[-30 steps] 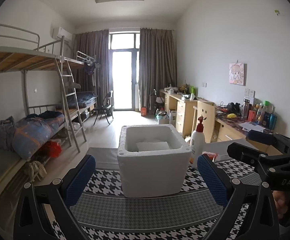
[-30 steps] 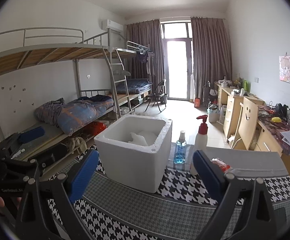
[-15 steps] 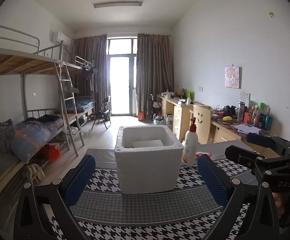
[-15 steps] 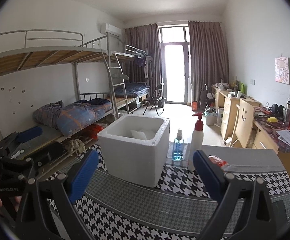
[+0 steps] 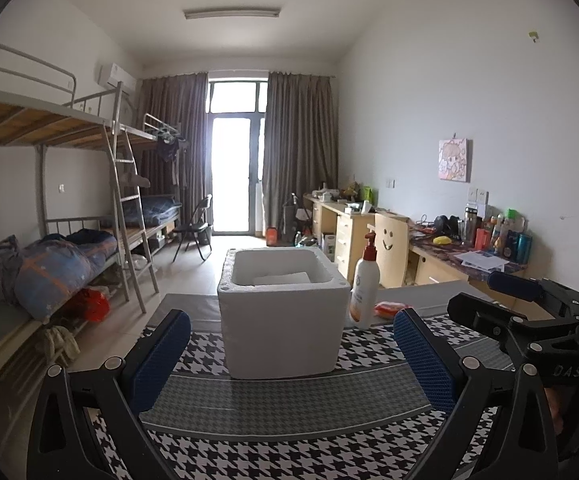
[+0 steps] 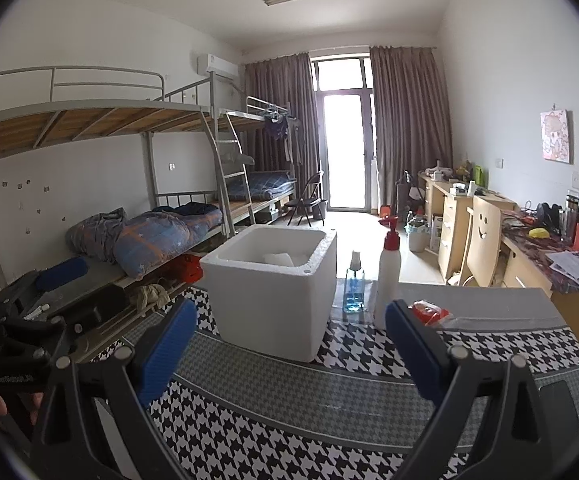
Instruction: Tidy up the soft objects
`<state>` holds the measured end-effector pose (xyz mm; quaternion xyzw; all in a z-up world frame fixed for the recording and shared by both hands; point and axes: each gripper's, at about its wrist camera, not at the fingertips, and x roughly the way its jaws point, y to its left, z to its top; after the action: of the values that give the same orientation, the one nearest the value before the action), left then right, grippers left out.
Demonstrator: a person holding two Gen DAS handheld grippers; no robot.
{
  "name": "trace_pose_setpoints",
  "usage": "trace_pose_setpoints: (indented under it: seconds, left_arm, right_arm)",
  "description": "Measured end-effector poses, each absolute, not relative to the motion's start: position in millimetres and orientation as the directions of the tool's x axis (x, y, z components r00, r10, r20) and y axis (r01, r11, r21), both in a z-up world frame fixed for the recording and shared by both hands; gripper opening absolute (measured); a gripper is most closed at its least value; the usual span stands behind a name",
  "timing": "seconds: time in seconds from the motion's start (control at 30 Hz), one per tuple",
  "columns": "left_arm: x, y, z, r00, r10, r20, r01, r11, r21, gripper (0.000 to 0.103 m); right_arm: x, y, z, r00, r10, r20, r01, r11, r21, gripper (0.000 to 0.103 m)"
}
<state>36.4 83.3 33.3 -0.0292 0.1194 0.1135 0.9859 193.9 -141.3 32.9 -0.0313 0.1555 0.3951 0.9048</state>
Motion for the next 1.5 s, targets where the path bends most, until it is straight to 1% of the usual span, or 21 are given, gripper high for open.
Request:
trace_pose_setpoints:
  seconds: [0.4, 0.77, 1.07, 1.5]
  left_arm:
    - [26, 80, 26, 0.951, 0.218, -0.220, -0.233, 0.971, -0.045, 0.102]
    - [23, 72, 15, 0.940, 0.266, -0.213, -0.273, 0.962, -0.005, 0.102]
    - [22, 69, 8, 0.946, 0.233, -0.226, -0.241, 0.970, -0.010, 0.102]
    - [16, 65, 5, 0.947, 0.225, -0.228, -0.234, 0.972, -0.016, 0.102]
  right_arm:
    - [177, -148, 23, 0.655, 0.700, -0.285, -0.719, 0.694, 0.052, 0.097]
    - [167, -155, 9, 0.682, 0.682, -0.265, -0.697, 0.716, 0.050, 0.097]
    - [161, -162, 3, 0.692, 0.672, -0.263, -0.687, 0.726, 0.047, 0.097]
    - [153, -175, -5, 0.712, 0.653, -0.257, -0.663, 0.746, 0.057, 0.097]
